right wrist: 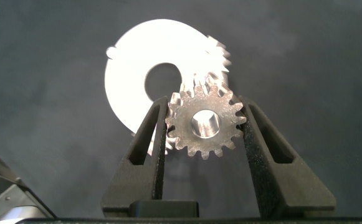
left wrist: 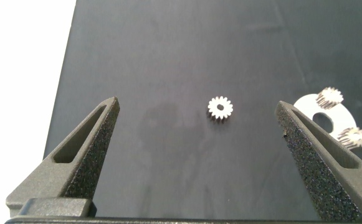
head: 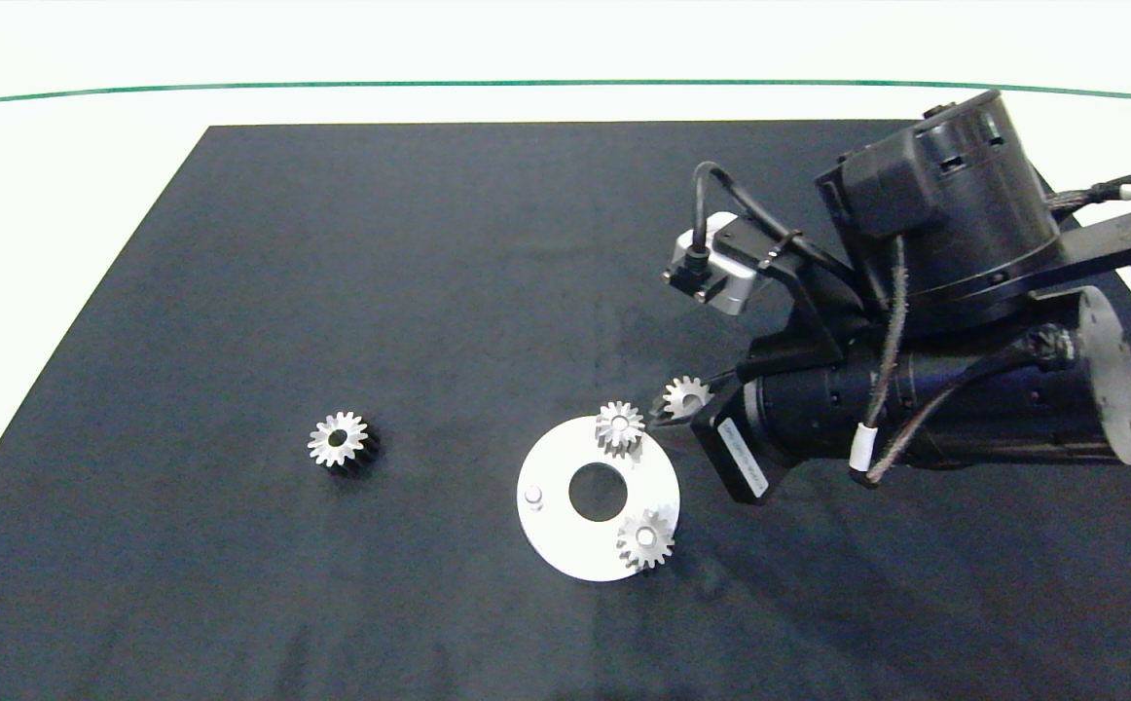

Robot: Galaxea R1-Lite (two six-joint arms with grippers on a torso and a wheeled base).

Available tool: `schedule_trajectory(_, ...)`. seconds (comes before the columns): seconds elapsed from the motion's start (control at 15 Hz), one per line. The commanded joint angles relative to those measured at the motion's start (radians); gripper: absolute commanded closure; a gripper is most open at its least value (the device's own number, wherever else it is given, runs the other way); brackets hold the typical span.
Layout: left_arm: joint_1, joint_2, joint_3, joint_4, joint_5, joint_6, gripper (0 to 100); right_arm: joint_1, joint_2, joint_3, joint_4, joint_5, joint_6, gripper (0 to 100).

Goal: Remove an incorrectly installed larger gear and replace it with the correct smaller gear

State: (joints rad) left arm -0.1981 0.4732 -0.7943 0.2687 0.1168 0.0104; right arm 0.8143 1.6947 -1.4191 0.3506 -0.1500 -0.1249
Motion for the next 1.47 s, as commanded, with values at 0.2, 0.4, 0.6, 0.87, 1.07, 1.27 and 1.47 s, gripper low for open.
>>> schedule_trajectory(0.2, 0.002, -0.038, 0.003, 0.003, 0.001, 0.000, 0, 0.079, 0.146, -0.075, 0.008, 0.000, 0.001, 81)
schedule_trajectory(0.4, 0.002, -0.039, 0.007, 0.003, 0.001, 0.000, 0, 0.111, 0.204, -0.107, 0.007, -0.026, 0.001, 81)
schedule_trajectory(0.6, 0.002, -0.041, 0.006, 0.003, 0.001, 0.000, 0, 0.137, 0.250, -0.161, 0.008, -0.059, 0.001, 81)
schedule_trajectory(0.87, 0.002, -0.047, 0.004, 0.003, 0.003, 0.000, 0, 0.155, 0.284, -0.179, 0.008, -0.077, 0.002, 81)
schedule_trajectory(1.07, 0.003, -0.051, 0.004, 0.003, 0.003, 0.000, 0, 0.164, 0.301, -0.181, 0.008, -0.088, 0.005, 81)
schedule_trajectory(1.27, 0.002, -0.054, 0.006, 0.003, 0.003, 0.000, 0, 0.164, 0.316, -0.184, 0.007, -0.106, 0.010, 81)
schedule_trajectory(1.47, 0.002, -0.056, 0.006, 0.003, 0.003, 0.000, 0, 0.163, 0.330, -0.188, 0.002, -0.111, 0.010, 81)
